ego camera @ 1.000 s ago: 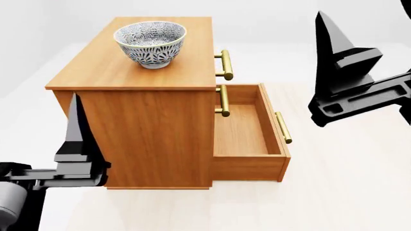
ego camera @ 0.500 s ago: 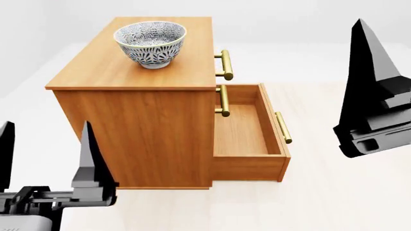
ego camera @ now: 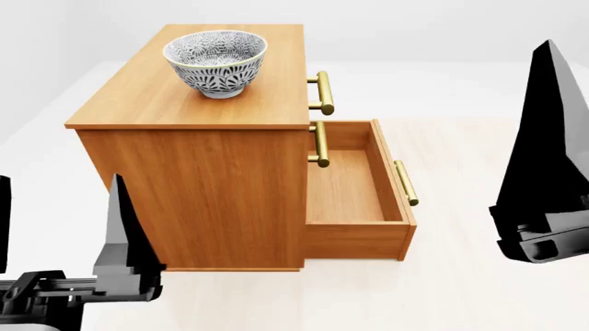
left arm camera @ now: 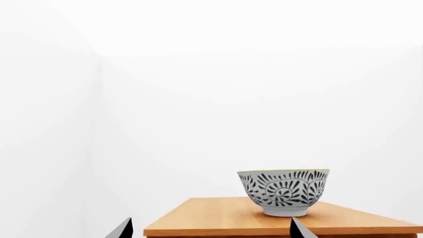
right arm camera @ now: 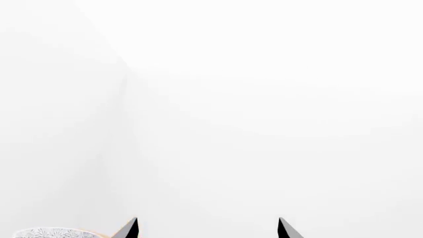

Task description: Put the bowl on top of the cabinet.

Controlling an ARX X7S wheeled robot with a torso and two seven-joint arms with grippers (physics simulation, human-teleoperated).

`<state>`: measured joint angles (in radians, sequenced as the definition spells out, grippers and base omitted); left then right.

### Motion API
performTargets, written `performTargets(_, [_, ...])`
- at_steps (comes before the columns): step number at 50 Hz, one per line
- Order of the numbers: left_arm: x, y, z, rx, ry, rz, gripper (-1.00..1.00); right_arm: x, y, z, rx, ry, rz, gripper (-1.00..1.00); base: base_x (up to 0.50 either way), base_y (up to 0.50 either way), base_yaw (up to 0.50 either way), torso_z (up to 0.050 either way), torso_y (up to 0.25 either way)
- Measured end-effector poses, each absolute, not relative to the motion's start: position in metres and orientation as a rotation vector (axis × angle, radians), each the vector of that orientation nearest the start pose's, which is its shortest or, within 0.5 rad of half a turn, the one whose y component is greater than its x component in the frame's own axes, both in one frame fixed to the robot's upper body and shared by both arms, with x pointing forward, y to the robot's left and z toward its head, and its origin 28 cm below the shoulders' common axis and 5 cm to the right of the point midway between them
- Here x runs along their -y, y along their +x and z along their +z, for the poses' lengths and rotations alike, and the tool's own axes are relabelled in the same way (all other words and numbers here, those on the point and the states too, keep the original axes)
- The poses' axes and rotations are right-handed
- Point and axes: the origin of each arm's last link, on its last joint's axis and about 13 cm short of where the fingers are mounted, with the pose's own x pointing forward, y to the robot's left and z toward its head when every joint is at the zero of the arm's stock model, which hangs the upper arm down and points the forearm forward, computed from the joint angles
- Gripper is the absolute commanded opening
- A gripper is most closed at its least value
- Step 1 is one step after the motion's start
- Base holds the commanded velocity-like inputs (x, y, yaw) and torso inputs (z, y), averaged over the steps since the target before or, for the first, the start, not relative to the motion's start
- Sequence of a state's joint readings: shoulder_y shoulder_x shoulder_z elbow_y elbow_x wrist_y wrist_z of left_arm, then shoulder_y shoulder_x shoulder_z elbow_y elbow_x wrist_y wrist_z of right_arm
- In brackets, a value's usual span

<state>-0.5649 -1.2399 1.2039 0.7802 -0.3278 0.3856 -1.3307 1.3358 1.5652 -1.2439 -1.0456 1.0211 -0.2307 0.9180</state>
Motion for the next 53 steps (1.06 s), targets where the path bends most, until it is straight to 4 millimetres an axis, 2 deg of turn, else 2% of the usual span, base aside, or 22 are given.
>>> performTargets(12, [-0.241, 0.137, 0.173, 0.625, 0.015, 0.042, 1.0, 0.149, 0.12, 0.271, 0.704, -0.127, 0.198, 1.0, 0.0, 0.0, 0.0, 0.0, 0.0])
performTargets(24, [-0.245, 0.134, 0.179, 0.655, -0.015, 0.065, 1.0, 0.148, 0.117, 0.264, 0.745, -0.126, 0.194, 1.0, 0.0, 0.0, 0.0, 0.0, 0.0])
performTargets(41, [-0.248, 0.13, 0.188, 0.692, -0.036, 0.085, 1.0, 0.147, 0.115, 0.264, 0.818, -0.118, 0.17, 1.0, 0.0, 0.0, 0.0, 0.0, 0.0])
performTargets(53, [-0.248, 0.127, 0.193, 0.716, -0.04, 0.085, 1.0, 0.148, 0.119, 0.273, 0.894, -0.142, 0.084, 1.0, 0.0, 0.0, 0.0, 0.0, 0.0])
